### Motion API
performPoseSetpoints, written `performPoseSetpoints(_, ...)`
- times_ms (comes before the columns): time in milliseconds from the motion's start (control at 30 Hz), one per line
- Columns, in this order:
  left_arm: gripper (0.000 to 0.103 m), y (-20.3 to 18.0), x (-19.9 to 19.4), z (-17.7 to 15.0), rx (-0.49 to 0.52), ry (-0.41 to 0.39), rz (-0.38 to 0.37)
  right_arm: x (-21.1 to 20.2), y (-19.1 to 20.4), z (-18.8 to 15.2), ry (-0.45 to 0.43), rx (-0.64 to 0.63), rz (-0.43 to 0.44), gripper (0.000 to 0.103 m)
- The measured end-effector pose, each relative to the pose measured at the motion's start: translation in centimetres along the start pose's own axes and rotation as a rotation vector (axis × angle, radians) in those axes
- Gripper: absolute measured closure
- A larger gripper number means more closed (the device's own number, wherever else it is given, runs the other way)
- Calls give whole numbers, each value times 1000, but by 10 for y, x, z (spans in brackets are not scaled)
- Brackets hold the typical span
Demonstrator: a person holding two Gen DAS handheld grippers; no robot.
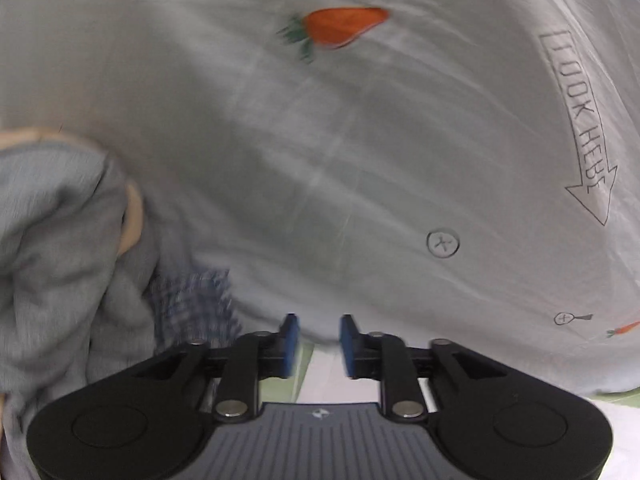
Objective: Fold clothes
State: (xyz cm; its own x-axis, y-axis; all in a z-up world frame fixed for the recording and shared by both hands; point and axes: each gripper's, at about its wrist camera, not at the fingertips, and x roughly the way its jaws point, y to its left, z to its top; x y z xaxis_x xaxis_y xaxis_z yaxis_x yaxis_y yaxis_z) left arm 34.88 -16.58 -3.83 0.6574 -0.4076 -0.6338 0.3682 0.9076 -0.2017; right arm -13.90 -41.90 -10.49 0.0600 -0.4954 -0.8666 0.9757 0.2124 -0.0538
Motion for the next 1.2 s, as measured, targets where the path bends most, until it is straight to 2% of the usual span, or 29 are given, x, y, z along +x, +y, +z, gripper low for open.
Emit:
performPoseSetpoints(33,60,5,-2,-8,-7,29,13,-1,0,1,-5,-2,-5,0)
performPoseSetpoints(167,59,35,-12,-61,-23,178,65,2,2,1,-2,0,-2,0)
performPoseSetpoints(300,59,55,-25,-102,-108,247,81,5,13,-1,9,-33,16,0)
performPoseSetpoints(433,56,55,-34,-119,-117,262,117,5,23,-2,5,-80,27,0)
performPoseSetpoints(567,56,52,-40,-133,-100,281,122,3,26,-2,-3,-96,26,0)
performPoseSetpoints(700,55,55,-61,-141,-140,278,87,0,18,-2,-2,-54,38,0)
performPoseSetpoints(800,49,56,-79,-143,-206,262,41,-8,9,-3,-22,-29,50,0)
performPoseSetpoints(900,49,50,-106,-148,-229,249,37,-16,-7,-6,-41,11,91,0)
performPoseSetpoints(1000,44,41,-137,-161,-248,238,41,-25,-33,-12,-63,54,143,0)
performPoseSetpoints(1200,39,17,-189,-199,-300,240,34,-34,-117,-19,-86,185,232,0)
